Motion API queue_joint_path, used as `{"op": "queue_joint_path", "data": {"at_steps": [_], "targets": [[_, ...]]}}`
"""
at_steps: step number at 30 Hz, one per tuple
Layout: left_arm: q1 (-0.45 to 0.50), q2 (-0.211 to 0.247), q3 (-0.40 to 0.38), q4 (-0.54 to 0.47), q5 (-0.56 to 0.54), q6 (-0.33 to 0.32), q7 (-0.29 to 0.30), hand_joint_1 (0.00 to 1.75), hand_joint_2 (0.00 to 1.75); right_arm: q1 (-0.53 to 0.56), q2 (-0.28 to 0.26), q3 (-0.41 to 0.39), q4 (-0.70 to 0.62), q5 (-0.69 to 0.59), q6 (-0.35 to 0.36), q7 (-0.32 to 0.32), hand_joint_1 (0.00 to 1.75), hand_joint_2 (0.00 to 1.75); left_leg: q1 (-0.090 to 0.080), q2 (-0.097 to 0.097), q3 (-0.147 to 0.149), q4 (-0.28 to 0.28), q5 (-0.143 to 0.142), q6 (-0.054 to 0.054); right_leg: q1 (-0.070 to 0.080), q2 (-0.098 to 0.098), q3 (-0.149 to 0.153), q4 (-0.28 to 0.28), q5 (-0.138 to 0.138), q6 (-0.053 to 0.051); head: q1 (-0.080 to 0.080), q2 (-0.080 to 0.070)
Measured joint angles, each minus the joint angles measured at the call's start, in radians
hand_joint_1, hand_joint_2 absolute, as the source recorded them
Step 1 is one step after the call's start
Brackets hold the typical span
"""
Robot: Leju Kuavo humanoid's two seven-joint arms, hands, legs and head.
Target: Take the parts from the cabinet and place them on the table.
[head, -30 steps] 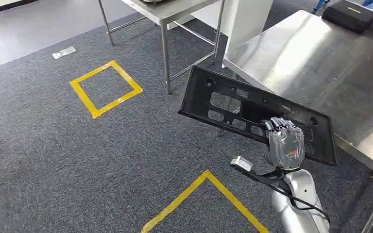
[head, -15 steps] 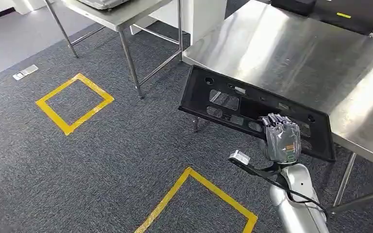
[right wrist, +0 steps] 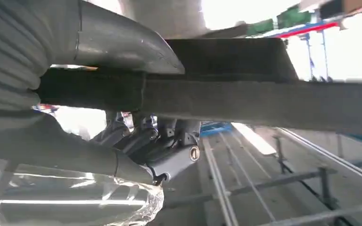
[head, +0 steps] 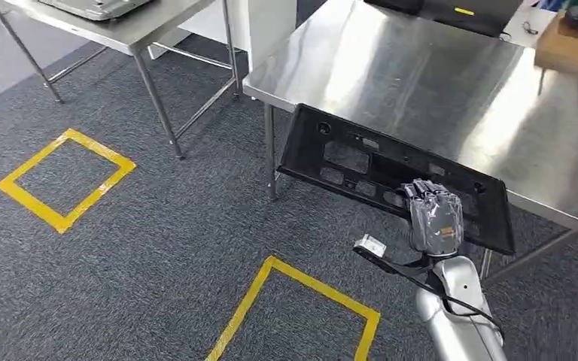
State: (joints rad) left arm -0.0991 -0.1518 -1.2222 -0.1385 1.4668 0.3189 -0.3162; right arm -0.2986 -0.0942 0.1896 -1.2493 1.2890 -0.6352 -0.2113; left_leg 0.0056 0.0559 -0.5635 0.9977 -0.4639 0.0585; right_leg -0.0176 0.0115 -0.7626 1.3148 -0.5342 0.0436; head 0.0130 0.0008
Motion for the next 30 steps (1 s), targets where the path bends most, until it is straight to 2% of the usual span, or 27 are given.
{"op": "queue_joint_path", "data": {"at_steps": [1,3,4,5,8,9,10,11,12,13,14,15,16,17,18,19,20,21,22,23,24,25,26,27,28,30], "targets": [[0.000,0.000,0.000,0.000,0.000,0.000,0.000,0.00,1.75,0.000,0.000,0.001,0.003,-0.006,0.000,-0.001,1.75,1.75,0.001,0.011,0.001,0.000,-0.001,-0.002,-0.003,-0.006,0.037,-0.061,0.024,0.012,0.001,0.000],[-0.001,-0.002,0.000,0.000,0.002,0.001,0.000,0.00,1.75,-0.002,0.000,0.002,0.003,-0.017,0.000,-0.004,1.75,1.75,0.002,0.020,0.003,0.004,-0.005,-0.009,-0.014,-0.025,0.142,-0.247,0.083,0.031,0.000,0.000],[-0.002,-0.002,0.000,0.000,0.002,0.001,0.000,0.00,1.75,-0.003,0.000,0.002,0.004,-0.014,0.000,-0.004,1.75,1.75,-0.002,0.029,-0.001,0.007,-0.009,-0.016,-0.013,-0.045,0.176,-0.312,0.086,0.027,0.002,0.000],[-0.003,-0.002,0.000,0.000,0.003,0.001,-0.001,0.00,1.75,-0.002,0.000,0.004,0.004,-0.008,0.000,-0.002,1.75,1.75,-0.006,0.031,-0.002,0.009,-0.014,-0.024,-0.001,-0.037,0.184,-0.313,0.090,0.016,-0.001,0.000],[-0.003,-0.005,0.000,0.000,0.003,-0.005,-0.006,0.00,1.75,-0.001,-0.007,0.006,0.006,-0.004,-0.001,0.001,1.75,1.75,-0.002,0.040,0.007,0.005,-0.020,-0.045,0.006,-0.028,0.169,-0.312,0.082,-0.013,-0.001,0.000],[-0.004,-0.005,0.000,0.000,0.003,-0.005,-0.009,0.00,1.75,-0.001,-0.007,0.008,0.005,-0.003,-0.001,0.000,1.75,1.75,0.005,0.027,0.005,0.012,-0.025,-0.055,-0.015,-0.021,0.188,-0.317,0.085,-0.023,-0.002,0.000],[-0.004,-0.006,0.000,-0.001,0.003,-0.005,-0.012,0.00,1.75,-0.001,-0.006,0.008,0.002,-0.003,-0.001,0.000,1.75,1.75,0.007,-0.015,-0.002,0.040,-0.041,-0.058,-0.011,-0.016,0.192,-0.317,0.083,-0.027,-0.007,0.000],[-0.004,-0.006,0.000,-0.001,0.002,-0.005,-0.013,0.00,1.75,-0.001,-0.006,0.009,0.002,-0.002,-0.001,0.000,1.75,1.75,0.008,-0.038,-0.028,0.094,-0.073,-0.059,-0.010,-0.016,0.197,-0.316,0.080,-0.036,-0.010,0.000],[-0.002,-0.005,0.000,-0.001,0.002,-0.005,-0.014,0.00,1.75,-0.001,-0.006,0.009,0.002,-0.002,-0.001,0.000,1.75,1.75,0.008,-0.050,-0.082,0.195,-0.118,-0.062,-0.007,-0.013,0.201,-0.316,0.077,-0.042,-0.010,0.000],[0.001,-0.005,0.000,0.000,0.002,-0.005,-0.014,0.00,1.75,0.001,-0.006,0.010,0.002,-0.002,-0.001,0.000,1.75,1.75,0.008,-0.053,-0.122,0.264,-0.142,-0.063,-0.004,-0.010,0.203,-0.316,0.074,-0.046,-0.010,0.000],[0.003,-0.005,0.000,0.000,0.002,-0.005,-0.014,0.00,1.75,0.004,-0.006,0.010,0.002,-0.002,-0.001,0.000,1.75,1.75,0.008,-0.054,-0.162,0.322,-0.148,-0.062,0.000,-0.003,0.207,-0.316,0.071,-0.050,-0.010,0.000],[0.003,-0.005,0.000,0.000,0.002,-0.004,-0.014,0.00,1.75,0.007,-0.006,0.010,0.002,-0.002,-0.001,0.000,1.75,1.75,0.008,-0.054,-0.174,0.322,-0.127,-0.060,0.002,0.003,0.211,-0.315,0.067,-0.052,-0.010,0.000],[0.003,-0.004,0.000,0.000,0.002,-0.004,-0.014,0.00,1.75,0.009,-0.006,0.010,0.002,-0.002,-0.001,0.000,1.75,1.75,0.008,-0.054,-0.165,0.279,-0.086,-0.057,0.002,0.009,0.218,-0.315,0.062,-0.050,-0.011,0.000],[0.003,-0.004,0.000,0.000,0.002,-0.004,-0.014,0.00,1.75,0.009,-0.006,0.010,0.002,-0.002,-0.001,0.000,1.75,1.75,0.008,-0.054,-0.143,0.224,-0.046,-0.054,0.002,0.015,0.224,-0.315,0.057,-0.048,-0.010,0.000],[0.003,-0.004,0.000,0.000,0.001,-0.004,-0.014,0.00,1.75,0.010,-0.006,0.010,0.002,-0.001,-0.001,0.000,1.75,1.75,0.008,-0.054,-0.132,0.197,-0.029,-0.053,0.002,0.016,0.228,-0.315,0.055,-0.048,-0.010,0.000],[0.003,-0.004,0.000,0.000,0.001,-0.004,-0.014,0.00,1.75,0.010,-0.006,0.010,0.001,0.002,-0.001,0.000,1.75,1.75,0.007,-0.057,-0.090,0.098,0.030,-0.046,0.003,0.022,0.239,-0.315,0.047,-0.045,-0.011,0.000],[0.004,-0.004,0.000,0.000,0.001,-0.003,-0.014,0.00,1.75,0.011,-0.006,0.010,0.000,0.004,-0.001,0.000,1.75,1.75,0.006,-0.067,-0.058,0.036,0.043,-0.037,0.002,0.024,0.243,-0.318,0.040,-0.040,-0.009,0.000],[0.003,-0.003,0.000,0.000,-0.001,-0.003,-0.013,0.00,1.75,0.009,-0.007,0.010,-0.001,0.006,-0.001,0.000,1.75,1.75,0.000,-0.067,-0.053,0.023,0.030,-0.035,0.013,0.028,0.243,-0.317,0.035,-0.033,-0.007,0.000],[0.001,-0.003,0.000,-0.001,-0.001,-0.002,-0.013,0.00,1.75,0.011,-0.007,0.010,-0.003,0.008,-0.001,0.000,1.75,1.75,-0.004,-0.063,-0.054,0.025,0.028,-0.031,0.008,0.030,0.243,-0.322,0.034,-0.028,-0.010,0.000],[0.001,-0.004,0.000,-0.001,-0.001,-0.002,-0.012,0.00,1.75,0.015,-0.008,0.010,-0.005,0.011,-0.001,0.000,1.75,1.75,-0.008,-0.063,-0.053,0.019,0.024,-0.022,0.009,0.031,0.252,-0.315,0.041,-0.018,-0.008,0.000],[0.002,-0.004,0.000,-0.001,-0.001,-0.001,-0.011,0.00,1.75,0.021,-0.009,0.011,-0.006,0.011,-0.001,0.000,1.75,1.75,-0.010,-0.062,-0.048,0.014,0.021,-0.012,0.010,0.031,0.252,-0.308,0.046,-0.010,-0.011,0.000],[0.002,-0.005,0.000,-0.001,-0.002,-0.001,-0.011,0.00,1.75,0.023,-0.010,0.011,-0.009,0.011,-0.001,0.000,1.75,1.75,-0.007,-0.061,-0.030,0.004,0.023,-0.003,0.014,0.028,0.249,-0.304,0.039,-0.010,-0.010,0.000],[0.003,-0.006,0.000,-0.001,-0.002,0.000,-0.011,0.00,1.75,0.024,-0.010,0.012,-0.011,0.011,-0.001,0.000,1.75,1.75,-0.005,-0.060,-0.015,-0.004,0.021,0.004,0.008,0.014,0.242,-0.283,0.025,-0.010,-0.009,0.000],[0.002,-0.005,0.000,-0.001,-0.002,0.000,-0.011,0.00,1.75,0.020,-0.010,0.013,-0.012,0.011,-0.001,0.000,1.75,1.75,-0.005,-0.059,-0.009,-0.006,0.018,0.010,0.008,0.005,0.218,-0.236,0.009,-0.012,-0.010,0.000],[0.001,-0.005,0.000,-0.001,-0.002,0.000,-0.011,0.00,1.75,0.018,-0.011,0.013,-0.012,0.011,-0.001,0.000,1.75,1.75,-0.005,-0.059,-0.005,-0.006,0.013,0.013,0.005,0.004,0.168,-0.155,-0.015,-0.013,-0.007,0.000],[0.003,-0.006,0.000,-0.001,-0.002,-0.001,-0.011,0.00,1.75,0.026,-0.015,0.014,-0.012,0.011,-0.001,0.000,1.75,1.75,-0.005,-0.059,0.002,-0.006,0.002,0.013,0.003,0.003,0.071,-0.019,-0.052,-0.004,-0.007,0.000]]}}
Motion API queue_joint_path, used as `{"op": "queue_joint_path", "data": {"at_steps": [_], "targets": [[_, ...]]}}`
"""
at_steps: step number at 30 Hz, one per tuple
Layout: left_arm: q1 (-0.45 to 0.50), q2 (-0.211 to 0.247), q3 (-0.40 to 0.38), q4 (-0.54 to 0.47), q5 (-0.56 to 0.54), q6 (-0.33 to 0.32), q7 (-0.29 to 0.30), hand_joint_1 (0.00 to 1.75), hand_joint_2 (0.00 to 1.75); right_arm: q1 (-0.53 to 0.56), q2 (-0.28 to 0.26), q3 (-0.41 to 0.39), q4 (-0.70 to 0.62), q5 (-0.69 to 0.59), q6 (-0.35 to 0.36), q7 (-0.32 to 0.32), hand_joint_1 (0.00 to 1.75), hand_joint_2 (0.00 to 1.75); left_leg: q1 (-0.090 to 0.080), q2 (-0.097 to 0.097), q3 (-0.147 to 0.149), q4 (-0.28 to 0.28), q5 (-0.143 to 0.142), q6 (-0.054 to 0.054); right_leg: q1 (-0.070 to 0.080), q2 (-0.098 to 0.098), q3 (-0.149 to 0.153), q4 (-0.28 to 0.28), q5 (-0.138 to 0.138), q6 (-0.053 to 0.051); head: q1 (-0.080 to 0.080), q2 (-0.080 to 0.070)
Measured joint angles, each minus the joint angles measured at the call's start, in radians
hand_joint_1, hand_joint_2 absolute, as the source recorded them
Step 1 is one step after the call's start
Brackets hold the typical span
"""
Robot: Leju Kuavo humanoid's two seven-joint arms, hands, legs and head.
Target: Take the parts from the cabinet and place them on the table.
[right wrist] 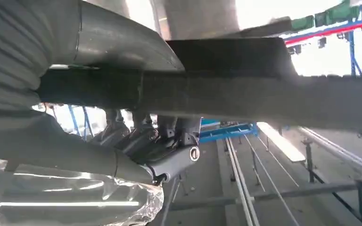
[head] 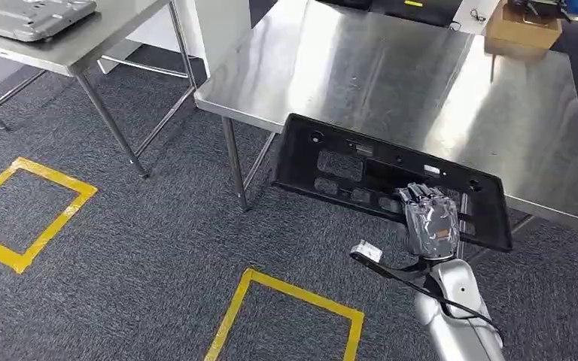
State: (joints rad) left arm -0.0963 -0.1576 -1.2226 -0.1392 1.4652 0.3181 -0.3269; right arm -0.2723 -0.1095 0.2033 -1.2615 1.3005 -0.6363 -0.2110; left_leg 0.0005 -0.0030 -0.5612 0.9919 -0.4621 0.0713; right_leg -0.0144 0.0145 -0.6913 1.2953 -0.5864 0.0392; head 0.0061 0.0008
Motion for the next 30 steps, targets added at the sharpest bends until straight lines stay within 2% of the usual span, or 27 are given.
{"op": "queue_joint_path", "data": {"at_steps": [1,2,3,4,5,6,7,8,9,10,11,12,14,15,16,17,18,19,20,21,22,23,24,25,27,29,30], "targets": [[0.001,0.000,0.000,0.000,0.000,0.000,0.000,0.00,1.75,0.006,-0.001,0.000,0.000,0.000,0.000,0.000,1.75,1.75,0.000,0.000,0.007,0.000,-0.006,-0.003,-0.004,0.000,-0.026,0.015,0.009,0.004,-0.001,0.000],[0.003,0.000,0.000,0.000,0.000,0.000,0.002,0.00,1.75,0.010,-0.002,0.000,0.000,0.000,0.000,0.002,1.75,1.75,0.001,0.000,0.017,0.000,-0.014,-0.005,-0.008,-0.001,-0.026,-0.016,0.036,0.015,0.000,0.000],[0.005,0.000,0.000,0.000,0.000,0.000,0.004,0.00,1.75,0.011,-0.003,0.000,0.000,0.001,0.000,0.002,1.75,1.75,0.002,0.000,0.030,0.000,-0.024,-0.009,-0.014,-0.004,-0.004,-0.090,0.084,0.034,0.000,0.000],[0.005,0.000,0.000,0.000,0.000,0.000,0.005,0.00,1.75,0.012,-0.003,0.000,0.000,0.001,0.000,0.002,1.75,1.75,0.003,0.000,0.044,0.001,-0.034,-0.014,-0.020,-0.009,0.027,-0.185,0.140,0.046,0.000,0.000],[0.006,0.000,0.000,0.000,0.000,0.000,0.005,0.00,1.75,0.013,-0.004,0.000,0.000,0.001,0.000,0.002,1.75,1.75,0.002,0.000,0.049,0.000,-0.044,-0.021,-0.026,-0.020,0.052,-0.268,0.190,0.051,0.001,0.000],[0.006,0.001,0.000,0.000,0.000,0.000,0.006,0.00,1.75,0.013,-0.005,0.000,0.000,0.002,0.000,0.002,1.75,1.75,0.000,0.001,0.061,0.005,-0.053,-0.029,-0.016,-0.027,0.049,-0.285,0.170,0.038,0.003,0.000],[0.006,0.001,0.000,0.000,0.000,0.000,0.007,0.00,1.75,0.014,-0.005,0.000,0.000,0.004,0.000,0.003,1.75,1.75,-0.002,0.002,0.055,0.004,-0.059,-0.038,-0.009,-0.032,0.058,-0.282,0.148,0.010,0.004,0.000],[0.007,0.001,0.000,0.000,-0.001,0.000,0.013,0.00,1.75,0.018,-0.005,0.000,-0.002,0.005,0.000,0.004,1.75,1.75,-0.002,0.005,0.060,0.006,-0.065,-0.045,-0.005,-0.028,0.065,-0.282,0.168,0.001,-0.001,0.000],[0.008,0.001,0.000,0.000,-0.002,0.000,0.014,0.00,1.75,0.017,-0.005,0.000,-0.002,0.005,0.000,0.005,1.75,1.75,0.000,0.005,0.068,0.008,-0.067,-0.048,-0.005,-0.027,0.066,-0.283,0.163,-0.009,0.002,0.000],[0.007,0.000,-0.001,0.000,-0.003,0.001,0.014,0.00,1.75,0.018,-0.007,0.000,-0.003,0.008,0.000,0.006,1.75,1.75,0.003,0.009,0.069,0.015,-0.067,-0.051,-0.014,-0.018,0.079,-0.284,0.161,-0.012,-0.002,0.000],[0.004,0.000,-0.001,0.000,-0.003,0.004,0.014,0.00,1.75,0.018,-0.007,0.000,-0.008,0.010,0.000,0.006,1.75,1.75,0.008,0.010,0.046,0.048,-0.065,-0.054,-0.015,-0.017,0.089,-0.290,0.158,-0.018,0.001,0.000],[0.003,0.000,-0.001,0.000,-0.004,0.004,0.014,0.00,1.75,0.013,-0.008,0.000,-0.010,0.011,0.000,0.008,1.75,1.75,0.008,0.009,0.009,0.116,-0.068,-0.058,-0.014,-0.016,0.099,-0.290,0.151,-0.028,-0.003,0.000],[0.004,0.001,-0.001,0.000,-0.005,0.005,0.015,0.00,1.75,0.012,-0.009,0.000,-0.010,0.011,0.000,0.012,1.75,1.75,0.010,0.007,-0.094,0.271,-0.115,-0.068,-0.009,-0.014,0.116,-0.290,0.136,-0.047,-0.004,0.000],[0.006,0.001,-0.001,0.000,-0.005,0.005,0.017,0.00,1.75,0.013,-0.009,0.000,-0.010,0.013,0.000,0.013,1.75,1.75,0.010,0.006,-0.137,0.318,-0.141,-0.071,-0.006,-0.013,0.125,-0.290,0.127,-0.051,-0.004,0.000],[0.006,0.001,-0.001,0.000,-0.005,0.005,0.017,0.00,1.75,0.014,-0.009,0.000,-0.010,0.014,0.000,0.013,1.75,1.75,0.010,0.005,-0.168,0.335,-0.151,-0.072,-0.005,-0.008,0.133,-0.290,0.119,-0.050,-0.004,0.000],[0.006,0.002,-0.001,0.000,-0.005,0.006,0.018,0.00,1.75,0.014,-0.009,0.001,-0.010,0.017,0.000,0.014,1.75,1.75,0.010,0.005,-0.180,0.316,-0.137,-0.070,-0.004,-0.004,0.145,-0.290,0.111,-0.050,-0.004,0.000],[0.006,0.003,-0.001,0.000,-0.005,0.006,0.018,0.00,1.75,0.013,-0.009,0.001,-0.010,0.018,0.000,0.015,1.75,1.75,0.009,0.005,-0.172,0.259,-0.097,-0.065,-0.003,0.000,0.160,-0.290,0.100,-0.049,-0.004,0.000],[0.006,0.003,-0.001,0.000,-0.005,0.006,0.018,0.00,1.75,0.013,-0.009,0.001,-0.010,0.019,0.000,0.015,1.75,1.75,0.009,0.005,-0.148,0.177,-0.034,-0.058,-0.001,0.002,0.175,-0.291,0.091,-0.047,-0.004,0.000],[0.006,0.003,-0.001,0.000,-0.005,0.006,0.018,0.00,1.75,0.013,-0.009,0.000,-0.010,0.019,0.000,0.015,1.75,1.75,0.005,0.004,-0.122,0.096,0.032,-0.047,-0.001,0.002,0.185,-0.292,0.081,-0.045,-0.004,0.000],[0.006,0.004,-0.001,0.000,-0.005,0.006,0.018,0.00,1.75,0.013,-0.009,0.000,-0.010,0.019,0.000,0.015,1.75,1.75,-0.001,0.003,-0.111,0.036,0.080,-0.034,0.001,0.003,0.183,-0.291,0.073,-0.042,-0.004,0.000],[0.006,0.006,-0.001,0.000,-0.005,0.006,0.021,0.00,1.75,0.013,-0.009,0.001,-0.009,0.019,0.000,0.015,1.75,1.75,-0.006,-0.001,-0.109,0.044,0.030,-0.030,0.005,0.011,0.197,-0.294,0.066,-0.032,-0.002,0.000],[0.006,0.005,-0.001,0.000,-0.005,0.006,0.022,0.00,1.75,0.011,-0.009,0.001,-0.009,0.019,0.000,0.015,1.75,1.75,-0.009,-0.005,-0.104,0.039,0.037,-0.025,0.005,0.010,0.187,-0.300,0.060,-0.024,-0.002,0.000],[0.007,0.004,-0.001,-0.001,-0.005,0.006,0.023,0.00,1.75,0.012,-0.010,0.002,-0.010,0.020,0.000,0.015,1.75,1.75,-0.009,-0.005,-0.101,0.026,0.049,-0.017,0.011,0.009,0.204,-0.281,0.068,-0.016,-0.004,0.000],[0.008,0.003,-0.001,-0.001,-0.004,0.006,0.024,0.00,1.75,0.013,-0.010,0.002,-0.010,0.019,0.000,0.015,1.75,1.75,-0.009,0.000,-0.086,0.025,0.043,-0.010,0.015,0.011,0.210,-0.284,0.069,-0.013,-0.005,0.000],[0.005,0.001,-0.001,-0.002,-0.005,0.007,0.023,0.00,1.75,0.009,-0.010,0.003,-0.011,0.019,0.000,0.015,1.75,1.75,-0.004,0.000,-0.052,0.013,0.048,-0.006,0.010,-0.001,0.185,-0.231,0.054,-0.011,-0.004,0.000],[0.003,0.000,-0.001,-0.002,-0.004,0.006,0.023,0.00,1.75,0.004,-0.010,0.003,-0.010,0.019,0.000,0.015,1.75,1.75,-0.003,-0.001,-0.044,0.013,0.039,0.000,0.004,-0.003,0.099,-0.096,0.031,-0.008,-0.003,0.000],[0.003,0.000,-0.001,-0.002,-0.004,0.006,0.024,0.00,1.75,0.007,-0.013,0.003,-0.010,0.019,0.000,0.015,1.75,1.75,-0.003,-0.002,-0.039,0.013,0.030,0.001,0.003,-0.003,0.047,-0.031,-0.004,-0.010,-0.002,0.000]]}}
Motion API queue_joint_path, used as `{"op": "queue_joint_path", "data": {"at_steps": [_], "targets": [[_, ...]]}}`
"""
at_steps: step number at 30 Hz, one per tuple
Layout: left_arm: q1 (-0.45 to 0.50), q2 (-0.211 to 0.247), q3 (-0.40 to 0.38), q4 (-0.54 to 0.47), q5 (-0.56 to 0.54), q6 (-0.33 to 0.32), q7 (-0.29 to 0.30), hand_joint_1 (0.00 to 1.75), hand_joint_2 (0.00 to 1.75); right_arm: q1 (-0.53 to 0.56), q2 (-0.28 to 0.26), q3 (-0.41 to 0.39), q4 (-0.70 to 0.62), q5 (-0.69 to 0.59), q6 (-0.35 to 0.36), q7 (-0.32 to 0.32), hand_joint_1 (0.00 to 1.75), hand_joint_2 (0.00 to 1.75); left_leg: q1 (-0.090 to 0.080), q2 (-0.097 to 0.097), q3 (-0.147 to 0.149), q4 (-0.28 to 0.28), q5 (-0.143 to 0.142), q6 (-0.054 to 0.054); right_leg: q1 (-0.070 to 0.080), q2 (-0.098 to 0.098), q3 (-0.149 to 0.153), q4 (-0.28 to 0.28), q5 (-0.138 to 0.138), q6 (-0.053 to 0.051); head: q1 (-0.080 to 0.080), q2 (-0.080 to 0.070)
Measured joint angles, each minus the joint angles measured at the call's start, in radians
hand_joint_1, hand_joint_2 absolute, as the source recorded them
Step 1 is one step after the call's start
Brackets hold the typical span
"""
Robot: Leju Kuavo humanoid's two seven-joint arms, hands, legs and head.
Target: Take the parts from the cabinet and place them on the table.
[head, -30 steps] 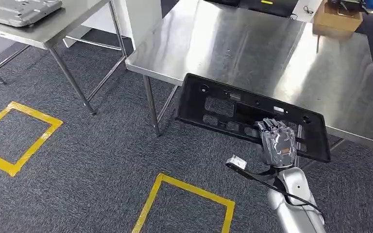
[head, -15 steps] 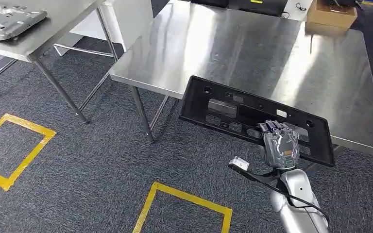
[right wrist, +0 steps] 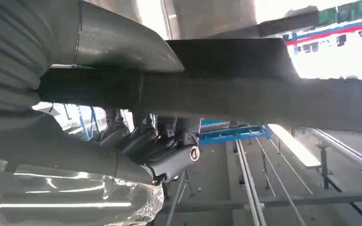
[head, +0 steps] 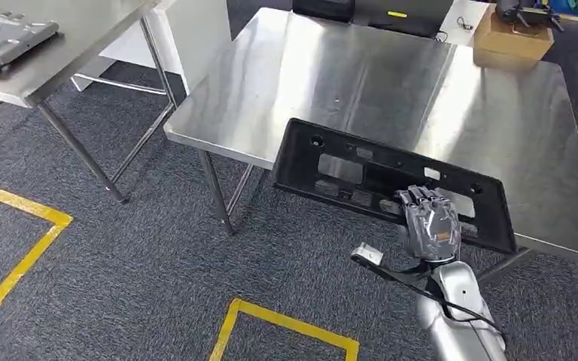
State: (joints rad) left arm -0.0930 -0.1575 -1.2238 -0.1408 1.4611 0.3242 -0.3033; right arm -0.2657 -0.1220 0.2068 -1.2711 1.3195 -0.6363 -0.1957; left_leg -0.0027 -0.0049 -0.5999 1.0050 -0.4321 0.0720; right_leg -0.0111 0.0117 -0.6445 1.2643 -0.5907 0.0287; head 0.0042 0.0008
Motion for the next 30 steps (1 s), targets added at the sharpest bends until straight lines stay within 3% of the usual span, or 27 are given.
{"op": "queue_joint_path", "data": {"at_steps": [1,2,3,4,5,6,7,8,9,11,12,13,15,16,17,19,20,21,22,23,24,25,26,27,28,30], "targets": [[0.001,0.000,0.000,0.000,0.002,0.000,0.000,0.00,1.75,0.000,0.000,0.001,0.001,0.000,0.000,0.000,1.75,1.75,0.000,-0.002,0.007,0.000,-0.007,-0.002,-0.002,0.000,-0.034,0.028,-0.026,-0.001,0.000,0.000],[0.002,0.000,0.000,0.000,0.005,0.000,0.000,0.00,1.75,0.000,0.000,0.002,0.003,0.000,0.000,0.000,1.75,1.75,0.000,-0.004,0.018,0.000,-0.017,-0.004,-0.007,-0.001,-0.047,0.012,-0.027,0.006,-0.001,0.000],[0.002,0.000,0.000,0.000,0.005,0.001,0.000,0.00,1.75,0.000,0.000,0.002,0.004,0.000,0.000,0.000,1.75,1.75,0.002,-0.005,0.027,0.001,-0.024,-0.007,-0.011,-0.001,-0.043,-0.030,-0.008,0.018,0.000,0.000],[0.002,0.000,0.000,0.000,0.005,0.002,0.000,0.00,1.75,-0.001,0.000,0.003,0.005,0.000,0.000,0.000,1.75,1.75,0.003,-0.005,0.038,0.001,-0.032,-0.012,-0.016,-0.003,-0.028,-0.091,0.031,0.031,0.000,0.000],[0.002,0.000,0.000,0.000,0.006,0.002,0.000,0.00,1.75,-0.003,0.000,0.004,0.006,0.000,0.000,0.000,1.75,1.75,0.006,-0.006,0.053,0.001,-0.044,-0.018,-0.024,-0.006,0.001,-0.195,0.106,0.052,0.000,0.000],[0.003,0.000,0.000,0.000,0.006,0.002,0.000,0.00,1.75,-0.003,0.000,0.005,0.008,0.000,0.000,0.000,1.75,1.75,0.003,-0.006,0.050,0.001,-0.052,-0.026,-0.028,-0.018,0.015,-0.241,0.169,0.068,0.002,0.000],[0.003,0.000,0.000,0.000,0.006,0.003,0.000,0.00,1.75,-0.006,0.000,0.005,0.012,0.000,0.000,0.000,1.75,1.75,0.002,-0.006,0.066,0.006,-0.064,-0.033,-0.013,-0.023,0.008,-0.247,0.149,0.044,0.003,0.000],[0.002,0.000,0.000,0.000,0.006,0.003,0.000,0.00,1.75,-0.007,0.000,0.006,0.013,0.001,0.000,0.000,1.75,1.75,-0.001,-0.003,0.062,0.005,-0.073,-0.041,-0.011,-0.020,0.026,-0.244,0.159,0.019,0.000,0.000],[0.003,0.000,0.000,0.000,0.006,0.003,0.000,0.00,1.75,-0.006,0.000,0.007,0.013,0.001,0.000,0.002,1.75,1.75,0.001,-0.002,0.071,0.009,-0.074,-0.044,-0.012,-0.017,0.021,-0.245,0.159,0.007,-0.001,0.000],[0.002,0.000,0.000,0.000,0.006,0.002,0.000,0.00,1.75,-0.010,0.000,0.008,0.013,0.003,0.000,0.003,1.75,1.75,0.008,0.000,0.073,0.012,-0.079,-0.052,-0.016,-0.011,0.035,-0.244,0.156,-0.007,-0.003,0.000],[0.001,0.000,0.000,0.000,0.006,0.000,0.000,0.00,1.75,-0.013,0.001,0.008,0.013,0.004,0.000,0.003,1.75,1.75,0.010,0.002,0.063,0.047,-0.088,-0.058,-0.015,-0.011,0.047,-0.246,0.150,-0.017,-0.001,0.000],[0.000,0.000,0.000,0.000,0.005,-0.001,0.000,0.00,1.75,-0.017,0.000,0.007,0.013,0.010,0.000,0.007,1.75,1.75,0.011,0.002,0.029,0.109,-0.106,-0.062,-0.013,-0.011,0.054,-0.246,0.144,-0.025,-0.005,0.000],[0.001,0.000,0.000,0.000,0.005,0.000,0.005,0.00,1.75,-0.017,0.002,0.008,0.013,0.016,0.000,0.008,1.75,1.75,0.012,0.002,-0.068,0.254,-0.161,-0.068,-0.006,-0.011,0.064,-0.246,0.133,-0.039,-0.004,0.000],[0.001,0.000,0.000,0.000,0.005,0.000,0.005,0.00,1.75,-0.015,0.003,0.008,0.014,0.017,0.000,0.008,1.75,1.75,0.012,0.002,-0.110,0.302,-0.178,-0.067,-0.003,-0.009,0.070,-0.246,0.127,-0.041,-0.006,0.000],[0.001,0.000,0.000,0.000,0.005,0.001,0.005,0.00,1.75,-0.015,0.003,0.008,0.015,0.017,0.000,0.008,1.75,1.75,0.011,0.002,-0.131,0.307,-0.171,-0.064,0.001,-0.008,0.077,-0.246,0.120,-0.040,-0.004,0.000],[0.001,0.000,0.000,0.000,0.005,0.003,0.005,0.00,1.75,-0.015,0.005,0.009,0.015,0.017,0.000,0.009,1.75,1.75,0.008,0.002,-0.114,0.213,-0.089,-0.050,0.007,-0.005,0.095,-0.246,0.107,-0.042,-0.005,0.000],[0.001,0.000,0.000,0.000,0.006,0.003,0.005,0.00,1.75,-0.018,0.006,0.009,0.015,0.017,0.000,0.009,1.75,1.75,0.002,0.002,-0.078,0.111,-0.015,-0.034,0.010,-0.005,0.107,-0.247,0.099,-0.041,-0.005,0.000],[0.001,0.000,0.000,0.000,0.006,0.003,0.005,0.00,1.75,-0.020,0.006,0.009,0.015,0.017,0.000,0.010,1.75,1.75,-0.008,0.003,-0.052,0.030,0.030,-0.017,0.009,-0.005,0.112,-0.249,0.091,-0.040,-0.005,0.000],[0.000,0.003,0.000,0.000,0.006,0.003,0.006,0.00,1.75,-0.022,0.008,0.009,0.017,0.016,0.000,0.012,1.75,1.75,-0.013,0.005,-0.053,0.035,0.006,-0.012,0.014,-0.005,0.117,-0.252,0.089,-0.035,0.004,0.000],[-0.001,0.002,0.000,-0.001,0.006,0.003,0.005,0.00,1.75,-0.024,0.008,0.009,0.020,0.015,0.000,0.015,1.75,1.75,-0.018,0.002,-0.047,0.024,-0.003,-0.010,0.007,-0.003,0.115,-0.256,0.086,-0.030,0.000,0.000],[0.001,0.001,0.000,-0.001,0.006,0.003,0.005,0.00,1.75,-0.024,0.009,0.010,0.021,0.016,0.000,0.016,1.75,1.75,-0.022,0.001,-0.042,0.011,0.009,-0.001,0.008,-0.003,0.127,-0.256,0.091,-0.024,-0.003,0.000],[0.003,0.001,0.000,-0.001,0.007,0.005,0.005,0.00,1.75,-0.023,0.010,0.011,0.023,0.017,0.000,0.016,1.75,1.75,-0.023,0.002,-0.035,0.001,0.008,0.005,0.013,-0.003,0.128,-0.244,0.103,-0.009,-0.003,0.000],[0.004,0.000,0.001,-0.001,0.007,0.006,0.005,0.00,1.75,-0.025,0.012,0.011,0.023,0.018,0.000,0.018,1.75,1.75,-0.019,0.001,-0.013,-0.008,0.011,0.013,0.015,-0.003,0.135,-0.246,0.103,-0.008,-0.002,0.000],[0.003,-0.002,0.001,-0.001,0.007,0.006,0.004,0.00,1.75,-0.028,0.012,0.012,0.025,0.018,0.000,0.018,1.75,1.75,-0.013,0.003,0.010,-0.026,0.017,0.012,0.010,-0.005,0.125,-0.224,0.083,-0.012,-0.002,0.000],[0.000,-0.002,0.001,-0.001,0.007,0.006,0.003,0.00,1.75,-0.036,0.013,0.014,0.026,0.019,0.000,0.018,1.75,1.75,-0.011,0.003,0.016,-0.029,0.016,0.015,0.009,-0.005,0.099,-0.177,0.069,-0.007,-0.001,0.000],[-0.002,-0.003,0.001,-0.001,0.008,0.005,0.003,0.00,1.75,-0.042,0.012,0.014,0.031,0.019,0.000,0.018,1.75,1.75,-0.008,0.001,0.020,-0.029,0.008,0.015,0.005,-0.005,0.013,-0.040,0.018,-0.006,0.002,0.000]]}}
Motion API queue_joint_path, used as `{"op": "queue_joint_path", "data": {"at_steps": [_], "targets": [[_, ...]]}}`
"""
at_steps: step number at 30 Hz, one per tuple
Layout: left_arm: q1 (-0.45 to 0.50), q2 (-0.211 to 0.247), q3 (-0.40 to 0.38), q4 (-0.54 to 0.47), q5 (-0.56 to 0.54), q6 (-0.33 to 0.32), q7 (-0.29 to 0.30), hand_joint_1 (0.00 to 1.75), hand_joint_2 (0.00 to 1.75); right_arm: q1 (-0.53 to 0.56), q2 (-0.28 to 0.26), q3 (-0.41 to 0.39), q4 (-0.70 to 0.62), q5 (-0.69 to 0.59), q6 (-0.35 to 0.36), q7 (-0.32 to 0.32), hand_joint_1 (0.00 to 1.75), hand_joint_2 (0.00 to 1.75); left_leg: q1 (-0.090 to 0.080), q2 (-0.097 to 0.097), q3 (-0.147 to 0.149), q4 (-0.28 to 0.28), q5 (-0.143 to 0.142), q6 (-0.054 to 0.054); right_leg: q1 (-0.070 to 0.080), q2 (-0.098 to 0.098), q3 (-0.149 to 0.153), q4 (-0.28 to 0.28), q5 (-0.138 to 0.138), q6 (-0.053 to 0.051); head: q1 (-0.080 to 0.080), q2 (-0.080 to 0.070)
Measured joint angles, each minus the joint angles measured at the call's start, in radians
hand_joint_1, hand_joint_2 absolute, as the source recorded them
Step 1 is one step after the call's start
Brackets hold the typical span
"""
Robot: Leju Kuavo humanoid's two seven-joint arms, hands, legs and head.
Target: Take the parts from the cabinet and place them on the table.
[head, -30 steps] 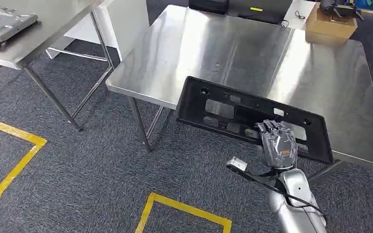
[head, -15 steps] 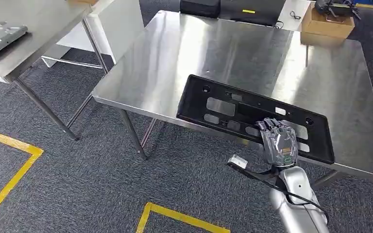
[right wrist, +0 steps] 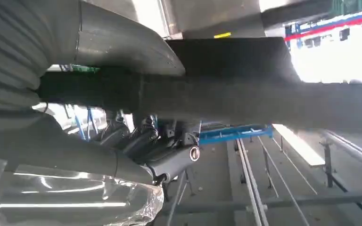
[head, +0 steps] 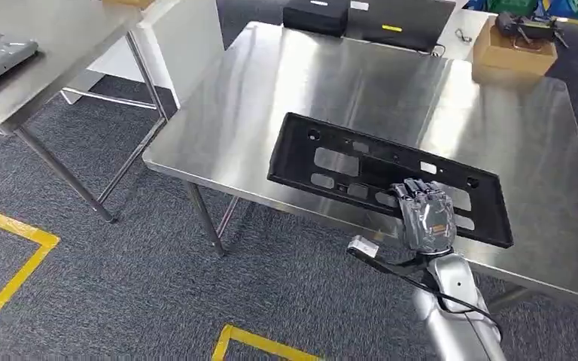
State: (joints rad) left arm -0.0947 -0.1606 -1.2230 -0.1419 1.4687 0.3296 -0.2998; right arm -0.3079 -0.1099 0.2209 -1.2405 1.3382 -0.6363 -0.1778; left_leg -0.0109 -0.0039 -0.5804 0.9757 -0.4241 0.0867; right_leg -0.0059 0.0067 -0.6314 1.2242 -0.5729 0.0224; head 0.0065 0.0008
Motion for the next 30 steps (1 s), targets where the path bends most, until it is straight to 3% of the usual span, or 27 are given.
{"op": "queue_joint_path", "data": {"at_steps": [1,2,3,4,5,6,7,8,9,12,13,14,16,17,18,19,21,22,23,25,26,27,28,30], "targets": [[0.001,-0.001,0.000,0.000,0.000,0.000,0.000,0.00,1.75,0.001,0.000,0.000,0.003,0.000,0.000,0.000,1.75,1.75,0.001,-0.001,0.002,0.001,-0.005,-0.002,-0.004,0.000,-0.044,0.061,-0.022,0.003,0.000,0.000],[0.003,-0.001,0.000,0.000,0.001,0.000,0.000,0.00,1.75,0.003,0.000,0.001,0.006,0.000,0.000,0.000,1.75,1.75,0.003,-0.003,0.006,0.001,-0.010,-0.007,-0.012,0.000,-0.069,0.078,-0.019,0.019,0.000,0.000],[0.004,-0.002,0.000,0.000,0.001,0.000,0.000,0.00,1.75,0.004,0.000,0.001,0.010,0.000,0.000,0.000,1.75,1.75,0.006,-0.005,0.013,0.002,-0.016,-0.012,-0.018,-0.001,-0.067,0.046,0.003,0.029,-0.001,0.000],[0.004,-0.002,0.000,0.000,0.001,0.000,0.000,0.00,1.75,0.004,0.000,0.001,0.011,0.000,0.000,0.000,1.75,1.75,0.010,-0.006,0.020,0.004,-0.022,-0.020,-0.026,-0.002,-0.046,-0.020,0.043,0.040,0.000,0.000],[0.004,-0.002,0.000,0.000,0.001,0.000,0.000,0.00,1.75,0.004,0.000,0.001,0.011,0.000,0.000,0.000,1.75,1.75,0.016,-0.007,0.029,0.007,-0.032,-0.028,-0.035,-0.003,-0.010,-0.118,0.101,0.064,-0.001,0.000],[0.004,-0.002,0.000,0.000,0.001,0.000,0.000,0.00,1.75,0.003,0.000,0.001,0.013,0.000,0.000,0.000,1.75,1.75,0.020,-0.007,0.037,0.013,-0.043,-0.037,-0.044,-0.006,0.021,-0.205,0.150,0.076,0.002,0.000],[0.003,0.001,0.000,0.000,0.001,0.001,0.000,0.00,1.75,0.003,0.002,0.002,0.018,0.000,0.000,0.000,1.75,1.75,0.016,-0.007,0.040,0.019,-0.051,-0.047,-0.035,-0.006,0.019,-0.213,0.127,0.067,0.003,0.000],[0.002,0.001,0.000,0.000,0.001,0.000,0.000,0.00,1.75,0.001,0.002,0.002,0.020,0.000,0.000,0.000,1.75,1.75,0.014,-0.005,0.035,0.020,-0.058,-0.056,-0.024,-0.012,0.022,-0.218,0.112,0.037,0.005,0.000],[0.003,0.001,0.000,0.000,0.001,0.000,0.001,0.00,1.75,0.005,0.002,0.002,0.021,0.000,0.000,0.000,1.75,1.75,0.014,-0.005,0.034,0.021,-0.066,-0.060,-0.028,-0.008,0.031,-0.215,0.127,0.024,-0.002,0.000],[0.003,0.001,0.000,0.000,0.001,0.000,0.001,0.00,1.75,0.004,0.002,0.002,0.022,0.000,0.000,0.000,1.75,1.75,0.024,0.000,0.044,0.036,-0.075,-0.073,-0.032,-0.002,0.052,-0.216,0.122,0.004,-0.002,0.000],[0.001,0.001,0.000,0.000,0.001,0.000,0.000,0.00,1.75,0.000,0.002,0.001,0.022,0.000,0.000,0.000,1.75,1.75,0.025,0.002,0.025,0.082,-0.087,-0.077,-0.031,-0.002,0.059,-0.216,0.117,-0.004,-0.003,0.000],[0.000,0.001,0.000,0.000,0.001,0.000,0.000,0.00,1.75,-0.004,0.002,0.001,0.022,0.000,0.000,0.000,1.75,1.75,0.025,0.001,-0.017,0.153,-0.110,-0.080,-0.029,-0.002,0.064,-0.216,0.112,-0.011,-0.005,0.000],[0.001,0.001,0.000,0.000,0.001,0.000,0.000,0.00,1.75,-0.004,0.003,0.002,0.022,0.000,0.000,0.000,1.75,1.75,0.024,0.001,-0.125,0.313,-0.171,-0.084,-0.020,-0.002,0.072,-0.216,0.101,-0.022,-0.006,0.000],[0.001,0.001,0.000,0.000,0.001,0.000,0.000,0.00,1.75,-0.002,0.003,0.002,0.024,0.000,0.000,0.000,1.75,1.75,0.024,0.001,-0.162,0.349,-0.174,-0.081,-0.016,-0.002,0.077,-0.216,0.096,-0.025,-0.007,0.000],[0.001,0.002,0.000,0.000,0.001,0.000,0.000,0.00,1.75,-0.003,0.004,0.002,0.025,0.000,0.000,0.000,1.75,1.75,0.023,0.001,-0.173,0.337,-0.151,-0.076,-0.013,0.000,0.084,-0.216,0.090,-0.024,-0.006,0.000],[0.001,0.002,0.000,0.000,0.001,0.001,0.000,0.00,1.75,-0.003,0.005,0.002,0.025,0.001,0.000,0.000,1.75,1.75,0.021,0.001,-0.161,0.286,-0.107,-0.069,-0.010,0.002,0.093,-0.217,0.083,-0.024,-0.007,0.000],[0.001,0.002,0.000,0.000,0.001,0.001,0.000,0.00,1.75,-0.005,0.007,0.002,0.025,0.005,0.000,0.000,1.75,1.75,0.011,0.001,-0.090,0.098,0.017,-0.046,-0.007,0.004,0.116,-0.218,0.069,-0.023,-0.006,0.000],[0.001,0.003,0.000,0.000,0.001,0.000,0.000,0.00,1.75,-0.004,0.008,0.002,0.025,0.010,0.000,0.001,1.75,1.75,0.006,0.000,-0.074,0.058,0.027,-0.036,-0.007,0.004,0.112,-0.221,0.064,-0.020,-0.004,0.000],[0.000,0.003,0.000,0.000,0.001,0.000,0.001,0.00,1.75,-0.006,0.010,0.001,0.026,0.016,0.000,0.003,1.75,1.75,0.001,0.003,-0.076,0.045,-0.001,-0.034,-0.003,0.006,0.116,-0.223,0.062,-0.016,-0.003,0.000],[0.003,0.002,0.000,0.000,0.001,-0.003,0.002,0.00,1.75,-0.003,0.011,0.001,0.025,0.021,0.000,0.005,1.75,1.75,-0.006,0.001,-0.073,0.049,0.013,-0.030,-0.006,0.006,0.115,-0.226,0.056,-0.005,-0.006,0.000],[0.004,0.001,0.000,0.000,0.001,-0.003,0.002,0.00,1.75,-0.003,0.011,0.001,0.024,0.025,0.000,0.005,1.75,1.75,-0.006,0.001,-0.067,0.043,0.012,-0.027,-0.002,0.006,0.122,-0.235,0.055,-0.001,-0.007,0.000],[0.004,-0.001,0.000,0.000,0.000,-0.003,0.002,0.00,1.75,0.000,0.011,-0.001,0.019,0.026,0.000,0.006,1.75,1.75,0.008,0.003,-0.045,0.016,0.019,-0.022,0.009,0.002,0.123,-0.234,0.045,0.005,-0.006,0.000],[0.003,-0.002,0.000,-0.001,0.000,-0.005,0.001,0.00,1.75,-0.002,0.012,-0.002,0.018,0.027,0.000,0.006,1.75,1.75,0.001,0.002,-0.029,0.004,0.017,-0.019,0.002,-0.002,0.115,-0.200,0.036,0.004,-0.006,0.000],[0.001,-0.002,0.000,-0.001,-0.001,-0.006,0.002,0.00,1.75,-0.003,0.011,-0.005,0.018,0.027,0.000,0.008,1.75,1.75,0.002,0.001,-0.017,0.003,0.008,-0.010,0.000,-0.001,0.035,-0.054,-0.010,-0.004,-0.006,0.000]]}}
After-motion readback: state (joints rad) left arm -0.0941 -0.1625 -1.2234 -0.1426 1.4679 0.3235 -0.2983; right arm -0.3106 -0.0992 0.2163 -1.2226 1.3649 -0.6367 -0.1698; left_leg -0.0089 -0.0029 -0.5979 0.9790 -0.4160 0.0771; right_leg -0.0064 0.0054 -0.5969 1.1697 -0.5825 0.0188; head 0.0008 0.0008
